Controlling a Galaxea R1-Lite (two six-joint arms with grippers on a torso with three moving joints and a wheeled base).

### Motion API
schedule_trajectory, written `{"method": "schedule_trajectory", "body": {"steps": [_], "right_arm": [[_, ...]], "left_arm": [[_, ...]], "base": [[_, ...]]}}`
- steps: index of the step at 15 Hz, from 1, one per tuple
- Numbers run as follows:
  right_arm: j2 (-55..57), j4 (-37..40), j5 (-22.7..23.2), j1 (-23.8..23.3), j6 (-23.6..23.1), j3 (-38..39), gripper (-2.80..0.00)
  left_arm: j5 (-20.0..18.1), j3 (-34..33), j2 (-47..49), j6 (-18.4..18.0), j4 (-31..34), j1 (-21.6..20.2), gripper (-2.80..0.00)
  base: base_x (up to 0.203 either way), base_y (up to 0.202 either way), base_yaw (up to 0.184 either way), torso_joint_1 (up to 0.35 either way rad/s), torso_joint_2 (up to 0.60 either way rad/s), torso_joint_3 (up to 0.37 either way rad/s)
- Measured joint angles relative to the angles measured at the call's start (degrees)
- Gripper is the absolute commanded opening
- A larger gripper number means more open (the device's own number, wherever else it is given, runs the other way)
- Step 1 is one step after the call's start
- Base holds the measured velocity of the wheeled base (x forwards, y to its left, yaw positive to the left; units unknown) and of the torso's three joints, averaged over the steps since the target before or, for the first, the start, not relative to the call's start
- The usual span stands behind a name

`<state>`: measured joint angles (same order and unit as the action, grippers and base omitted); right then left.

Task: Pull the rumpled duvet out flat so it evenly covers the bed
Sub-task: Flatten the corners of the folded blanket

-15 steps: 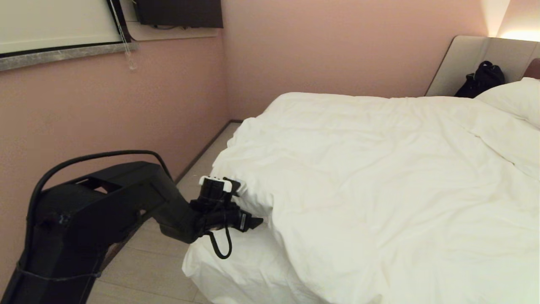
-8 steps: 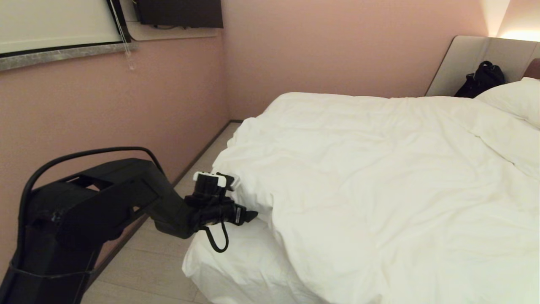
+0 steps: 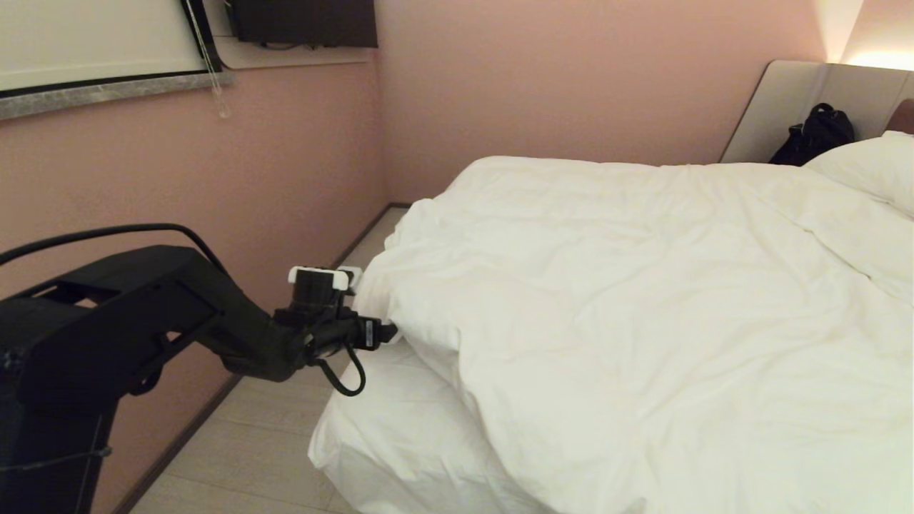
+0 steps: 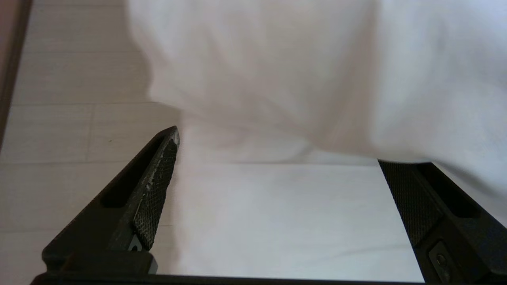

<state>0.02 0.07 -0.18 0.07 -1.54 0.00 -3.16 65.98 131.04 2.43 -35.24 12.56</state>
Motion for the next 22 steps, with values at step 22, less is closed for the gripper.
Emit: {"method": "schedule_trajectory", "body": {"steps": [22], "right_arm": [[0.0,0.0,0.0,0.0,0.0,0.0,-2.80]], "left_arm": [[-13.9,17.6,13.6,-2.5,2.6,11.6,0.00]], "base": [[0.000,0.000,0.000,0.000,0.00,0.000]]}}
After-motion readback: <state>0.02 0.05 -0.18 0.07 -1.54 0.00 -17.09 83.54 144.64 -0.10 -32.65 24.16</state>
